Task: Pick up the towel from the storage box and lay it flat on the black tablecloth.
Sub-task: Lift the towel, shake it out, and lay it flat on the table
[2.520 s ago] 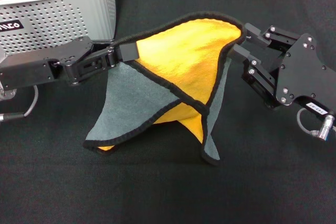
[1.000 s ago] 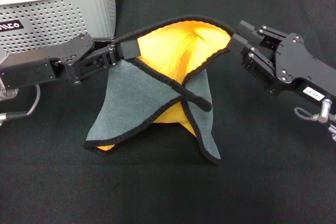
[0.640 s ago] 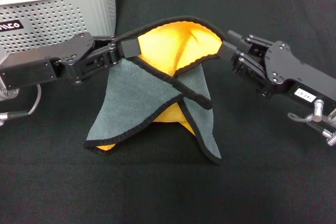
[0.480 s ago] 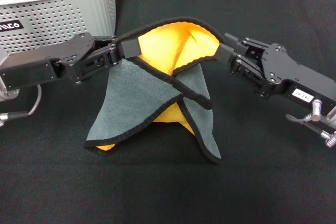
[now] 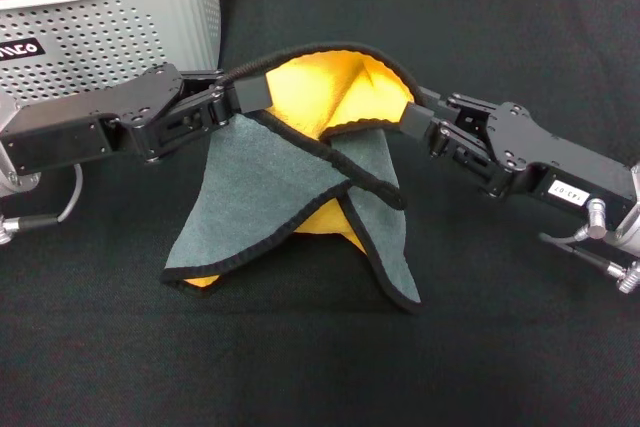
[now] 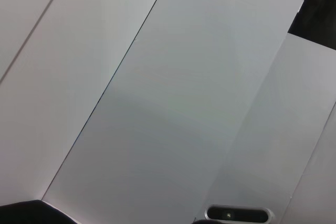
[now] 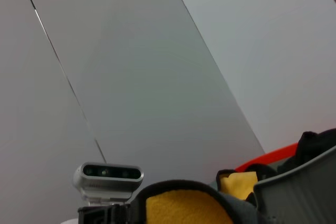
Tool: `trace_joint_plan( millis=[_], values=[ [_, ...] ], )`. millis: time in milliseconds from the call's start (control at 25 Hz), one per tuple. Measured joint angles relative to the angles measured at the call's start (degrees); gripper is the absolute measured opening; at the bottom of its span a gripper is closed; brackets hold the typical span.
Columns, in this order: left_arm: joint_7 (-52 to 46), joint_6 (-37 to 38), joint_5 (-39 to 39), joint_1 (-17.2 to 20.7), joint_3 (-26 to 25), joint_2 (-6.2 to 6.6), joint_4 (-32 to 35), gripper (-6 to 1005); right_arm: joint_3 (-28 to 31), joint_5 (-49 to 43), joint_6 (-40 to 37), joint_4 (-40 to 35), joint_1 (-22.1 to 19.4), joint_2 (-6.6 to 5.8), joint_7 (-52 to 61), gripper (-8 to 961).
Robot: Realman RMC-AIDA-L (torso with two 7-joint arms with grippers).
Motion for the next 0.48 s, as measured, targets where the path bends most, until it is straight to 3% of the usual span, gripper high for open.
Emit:
trace_joint_plan(
  millis=[480],
  values=[
    [0.4, 0.0, 0.0, 0.0, 0.2, -0.11, 0.0, 23, 0.4, -1.0, -1.3, 1.3, 0.8, 0.3, -0.5, 244]
  ],
)
